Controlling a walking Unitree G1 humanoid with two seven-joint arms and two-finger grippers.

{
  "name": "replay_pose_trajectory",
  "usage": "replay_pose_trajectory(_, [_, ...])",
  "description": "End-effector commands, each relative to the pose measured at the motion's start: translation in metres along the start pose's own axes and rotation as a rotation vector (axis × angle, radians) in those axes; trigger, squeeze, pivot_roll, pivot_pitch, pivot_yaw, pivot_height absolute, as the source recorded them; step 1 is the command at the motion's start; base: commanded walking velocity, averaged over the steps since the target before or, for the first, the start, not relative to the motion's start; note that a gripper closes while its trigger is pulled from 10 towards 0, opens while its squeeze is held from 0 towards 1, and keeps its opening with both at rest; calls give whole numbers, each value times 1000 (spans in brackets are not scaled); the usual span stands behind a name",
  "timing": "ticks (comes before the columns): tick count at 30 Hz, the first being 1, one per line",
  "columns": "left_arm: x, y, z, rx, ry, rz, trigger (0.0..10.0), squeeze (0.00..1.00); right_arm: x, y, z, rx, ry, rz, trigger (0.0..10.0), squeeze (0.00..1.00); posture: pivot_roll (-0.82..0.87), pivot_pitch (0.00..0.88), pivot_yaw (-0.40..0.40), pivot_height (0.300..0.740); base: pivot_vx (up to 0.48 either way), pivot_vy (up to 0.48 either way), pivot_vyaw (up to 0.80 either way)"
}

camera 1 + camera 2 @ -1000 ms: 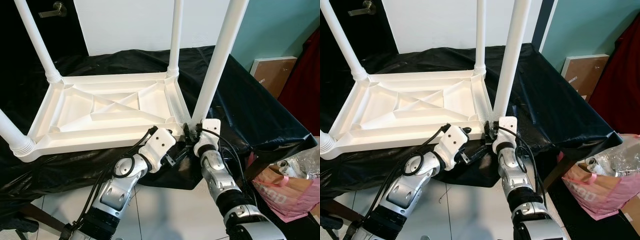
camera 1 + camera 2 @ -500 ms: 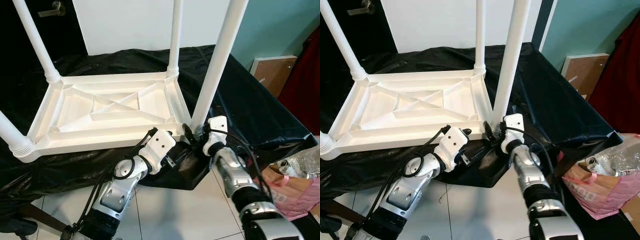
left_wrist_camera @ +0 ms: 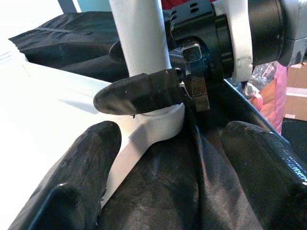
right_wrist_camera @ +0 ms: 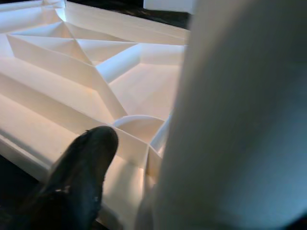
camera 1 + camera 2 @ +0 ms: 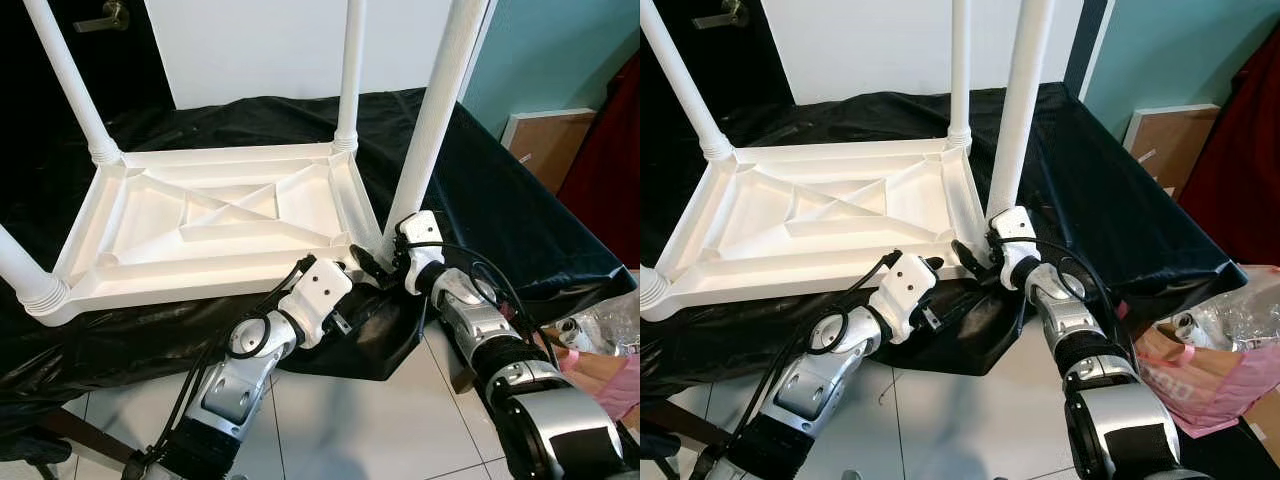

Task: Building children table

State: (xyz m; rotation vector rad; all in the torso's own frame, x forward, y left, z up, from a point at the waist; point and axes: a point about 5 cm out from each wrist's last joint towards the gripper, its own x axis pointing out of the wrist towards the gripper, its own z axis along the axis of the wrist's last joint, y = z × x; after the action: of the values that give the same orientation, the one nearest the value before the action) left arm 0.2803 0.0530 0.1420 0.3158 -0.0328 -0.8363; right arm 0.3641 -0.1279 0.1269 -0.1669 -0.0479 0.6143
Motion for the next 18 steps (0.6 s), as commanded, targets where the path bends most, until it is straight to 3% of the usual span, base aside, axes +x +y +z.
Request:
replay_pose_trajectory(1, [-1,2,0,10,7,35,10000,0,-3,3,-10,6,46,31,0,0,40,44,-41,740,0,0,0])
replay_pose_trajectory(9, [-2,3,0,12,9,35,10000,0,-7,-1,-17,28,67,-11,0,0,36,42,-34,740,0,0,0])
replay_pose_trajectory(10, [-2,3,0,13,8,34,10000,0,-8,-1,-18,38,68,-15,1529,0,36,42,-34,740,0,0,0])
replay_pose_trajectory(11, [-2,3,0,13,8,33,10000,0,-9,-1,-19,44,68,-16,1529,0,36,42,-34,740,0,0,0])
replay_pose_trajectory(12, [-1,3,1,13,7,32,10000,0,-9,-1,-20,50,69,-21,10000,0,31,44,-29,740,0,0,0])
replay_pose_trajectory(17, [-1,2,1,13,6,26,10000,0,-8,1,-22,82,68,-51,10000,0,30,45,-28,740,0,0,0])
replay_pose_trajectory(18, [-1,2,1,12,7,24,10000,0,-8,1,-25,78,91,-107,10000,0,26,49,-26,740,0,0,0])
